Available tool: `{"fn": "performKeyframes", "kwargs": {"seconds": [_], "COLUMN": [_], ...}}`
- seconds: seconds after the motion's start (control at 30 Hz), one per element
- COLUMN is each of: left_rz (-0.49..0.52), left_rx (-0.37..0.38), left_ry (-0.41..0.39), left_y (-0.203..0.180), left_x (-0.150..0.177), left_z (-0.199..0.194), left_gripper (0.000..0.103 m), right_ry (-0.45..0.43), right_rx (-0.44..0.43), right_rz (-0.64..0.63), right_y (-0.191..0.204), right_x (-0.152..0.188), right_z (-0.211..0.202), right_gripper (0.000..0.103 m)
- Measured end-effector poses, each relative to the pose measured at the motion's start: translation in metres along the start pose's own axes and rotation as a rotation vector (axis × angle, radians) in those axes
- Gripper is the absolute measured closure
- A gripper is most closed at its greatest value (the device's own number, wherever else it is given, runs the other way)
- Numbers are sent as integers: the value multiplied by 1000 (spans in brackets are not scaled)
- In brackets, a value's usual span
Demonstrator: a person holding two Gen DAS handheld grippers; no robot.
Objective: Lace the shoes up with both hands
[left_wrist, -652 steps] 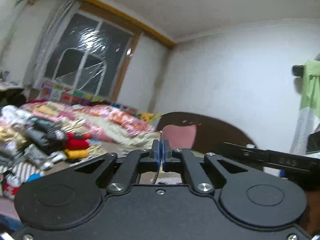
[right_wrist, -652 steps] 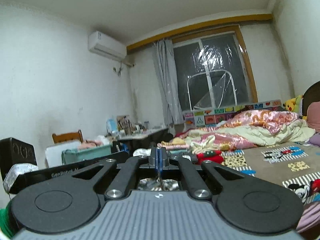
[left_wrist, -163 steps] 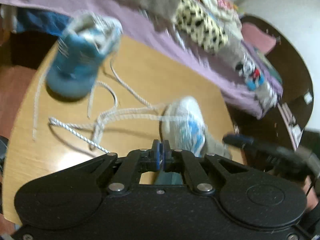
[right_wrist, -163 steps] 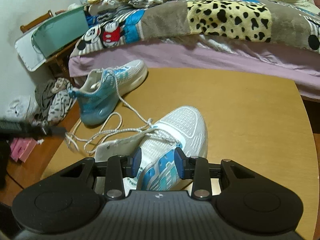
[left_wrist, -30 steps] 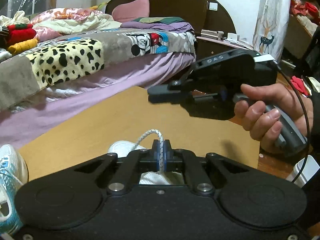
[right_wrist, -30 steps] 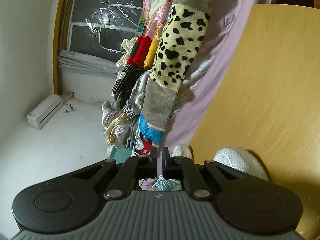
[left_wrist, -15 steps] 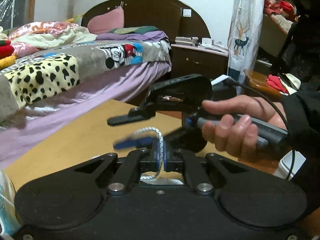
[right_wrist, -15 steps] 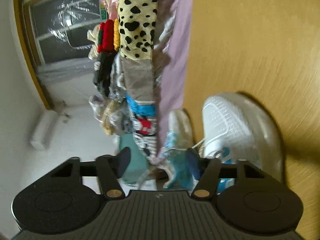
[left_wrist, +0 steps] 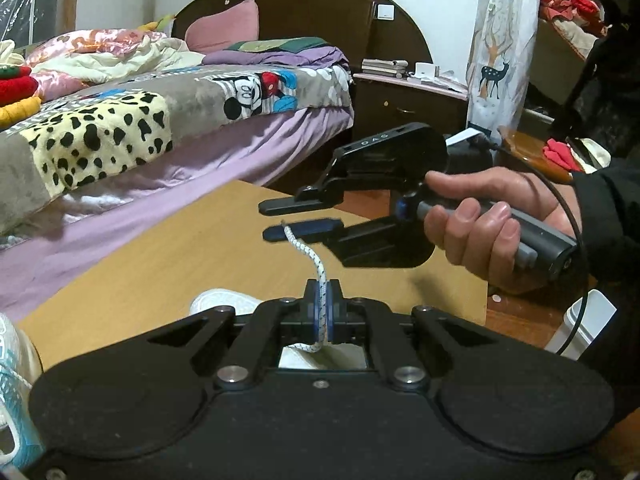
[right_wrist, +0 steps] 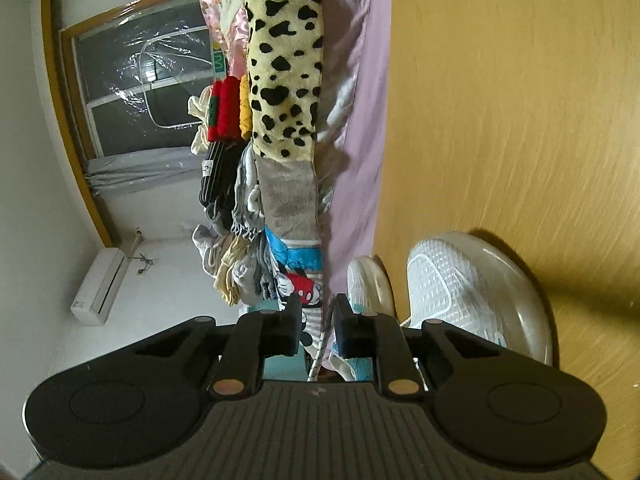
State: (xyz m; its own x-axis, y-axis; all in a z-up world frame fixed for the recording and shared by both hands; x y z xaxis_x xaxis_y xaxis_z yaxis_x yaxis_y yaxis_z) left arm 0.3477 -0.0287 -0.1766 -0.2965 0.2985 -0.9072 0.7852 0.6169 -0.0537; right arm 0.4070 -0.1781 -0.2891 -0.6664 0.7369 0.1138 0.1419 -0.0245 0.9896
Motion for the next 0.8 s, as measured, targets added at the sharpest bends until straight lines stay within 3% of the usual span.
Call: {"fn": "performKeyframes", "kwargs": {"seconds": [0.13, 0.33, 0.43, 0.6, 0.7, 0.8], "left_rz": [-3, -59, -138, -247, -267, -280], "left_rx": [-5, -45, -69, -79, -100, -94], "left_ry": [14, 50, 8, -52, -49, -51], "left_y": [0, 9, 17, 25, 28, 28], "left_x": [3, 6, -3, -17, -18, -19], "left_z": [0, 3, 1, 1, 3, 1], "left_gripper": [101, 99, 71, 71, 72, 82], "right_ry": [-5, -10, -12, 35, 67, 92], "right_rx": [-4, -5, 26, 78, 58, 58], "right_rz": [-17, -63, -206, -657, -776, -834], "right_y": [1, 6, 19, 59, 69, 73], "right_x": [-2, -2, 1, 28, 44, 51], "right_z": [-1, -3, -2, 5, 10, 12], "right_gripper": [99, 99, 99, 99, 99, 99]}}
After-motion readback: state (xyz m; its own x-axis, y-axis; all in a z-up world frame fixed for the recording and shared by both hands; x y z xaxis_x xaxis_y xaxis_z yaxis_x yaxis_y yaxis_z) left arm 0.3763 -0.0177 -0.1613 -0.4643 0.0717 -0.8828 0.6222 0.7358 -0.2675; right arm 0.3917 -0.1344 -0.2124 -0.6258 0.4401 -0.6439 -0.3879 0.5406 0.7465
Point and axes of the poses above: each gripper's, at about its wrist camera, not at the fingertips, and z roughly the way its jaws point, y to its left, x to its underside, the point moved 6 cm from there along z, roughly the way its jaws point, and after that the axes turned 7 degrees about -y, right-handed, at the moved point
